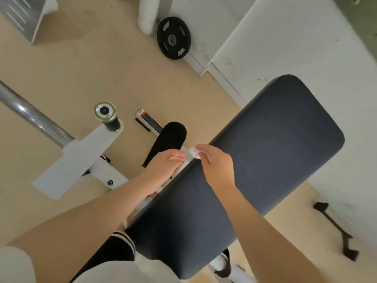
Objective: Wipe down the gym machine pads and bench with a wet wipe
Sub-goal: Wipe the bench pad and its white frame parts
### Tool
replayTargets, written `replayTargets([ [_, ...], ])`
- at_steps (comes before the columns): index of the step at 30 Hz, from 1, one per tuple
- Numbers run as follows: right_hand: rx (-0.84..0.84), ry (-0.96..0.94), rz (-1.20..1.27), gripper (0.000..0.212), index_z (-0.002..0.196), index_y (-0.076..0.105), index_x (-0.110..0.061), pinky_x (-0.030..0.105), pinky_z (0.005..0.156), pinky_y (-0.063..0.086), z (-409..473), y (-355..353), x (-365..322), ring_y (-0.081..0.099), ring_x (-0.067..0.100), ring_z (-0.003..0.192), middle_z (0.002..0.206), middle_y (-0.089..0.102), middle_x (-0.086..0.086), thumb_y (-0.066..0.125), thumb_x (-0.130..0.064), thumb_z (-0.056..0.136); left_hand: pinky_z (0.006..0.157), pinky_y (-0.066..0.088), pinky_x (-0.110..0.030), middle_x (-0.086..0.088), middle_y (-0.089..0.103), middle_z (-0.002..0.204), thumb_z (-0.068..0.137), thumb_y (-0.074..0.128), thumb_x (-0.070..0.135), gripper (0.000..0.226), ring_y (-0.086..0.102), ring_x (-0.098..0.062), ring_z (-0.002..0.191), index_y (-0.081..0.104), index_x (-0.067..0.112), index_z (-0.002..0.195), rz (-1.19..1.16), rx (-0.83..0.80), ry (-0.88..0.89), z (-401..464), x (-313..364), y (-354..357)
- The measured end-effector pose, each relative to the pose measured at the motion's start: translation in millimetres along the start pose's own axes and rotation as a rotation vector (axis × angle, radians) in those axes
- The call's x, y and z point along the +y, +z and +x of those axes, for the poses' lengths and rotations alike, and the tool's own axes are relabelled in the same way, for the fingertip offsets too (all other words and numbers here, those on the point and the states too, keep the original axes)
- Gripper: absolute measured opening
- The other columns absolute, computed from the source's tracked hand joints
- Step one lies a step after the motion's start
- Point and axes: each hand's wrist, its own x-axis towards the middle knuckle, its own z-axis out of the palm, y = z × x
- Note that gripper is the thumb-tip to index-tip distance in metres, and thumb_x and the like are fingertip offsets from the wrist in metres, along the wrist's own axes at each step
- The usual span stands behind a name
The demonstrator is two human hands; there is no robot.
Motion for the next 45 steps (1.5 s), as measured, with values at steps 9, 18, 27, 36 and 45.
replayTargets([
  [9, -0.571, -0.509, -0.838, 0.045, 0.136, 0.042, -0.012, 0.031, 0.107, 0.033, 84, 9, 38, 0.036, 0.021, 0.131, 0.143, 0.040, 0.005, 0.038, 0.000, 0.093, 0.094, 0.036, -0.022, -0.004, 0.054, 0.132, 0.089, 0.057, 0.029, 0.048, 0.051, -0.017, 0.120, 0.045, 0.014, 0.133, 0.312, -0.033, 0.038, 61, -55, 44],
  [18, -0.597, -0.664, -1.045, 0.038, 0.129, 0.048, -0.021, 0.033, 0.089, 0.045, 107, -20, 45, 0.051, 0.022, 0.113, 0.124, 0.058, 0.001, 0.039, -0.008, 0.094, 0.094, 0.042, -0.027, -0.003, 0.059, 0.123, 0.088, 0.059, 0.031, 0.040, 0.056, -0.017, 0.111, 0.053, 0.016, 0.124, 0.353, -0.011, 0.055, 71, -58, 43],
  [27, -0.437, -0.736, -0.958, 0.017, 0.100, 0.061, -0.009, 0.035, 0.074, 0.044, 80, -6, 44, 0.060, 0.026, 0.085, 0.089, 0.066, 0.008, 0.052, -0.021, 0.092, 0.091, 0.041, -0.024, -0.003, 0.059, 0.118, 0.087, 0.061, 0.028, 0.038, 0.057, -0.019, 0.110, 0.053, 0.013, 0.121, 0.317, -0.035, 0.008, 73, -45, 41],
  [36, -0.336, -0.414, -1.073, 0.040, 0.120, 0.056, -0.015, 0.036, 0.085, 0.047, 136, -77, 41, 0.053, 0.027, 0.105, 0.117, 0.060, 0.006, 0.037, 0.001, 0.088, 0.085, 0.043, -0.022, 0.000, 0.058, 0.118, 0.088, 0.058, 0.035, 0.039, 0.056, -0.014, 0.104, 0.053, 0.017, 0.122, 0.278, -0.063, 0.073, 89, -19, 50],
  [45, -0.481, -0.554, -0.883, 0.036, 0.122, 0.053, -0.012, 0.031, 0.097, 0.033, 106, -49, 43, 0.051, 0.024, 0.111, 0.117, 0.061, 0.004, 0.041, -0.004, 0.089, 0.081, 0.041, -0.020, -0.003, 0.058, 0.117, 0.087, 0.059, 0.033, 0.038, 0.055, -0.013, 0.099, 0.053, 0.017, 0.121, 0.262, -0.071, 0.141, 111, 0, 60],
])
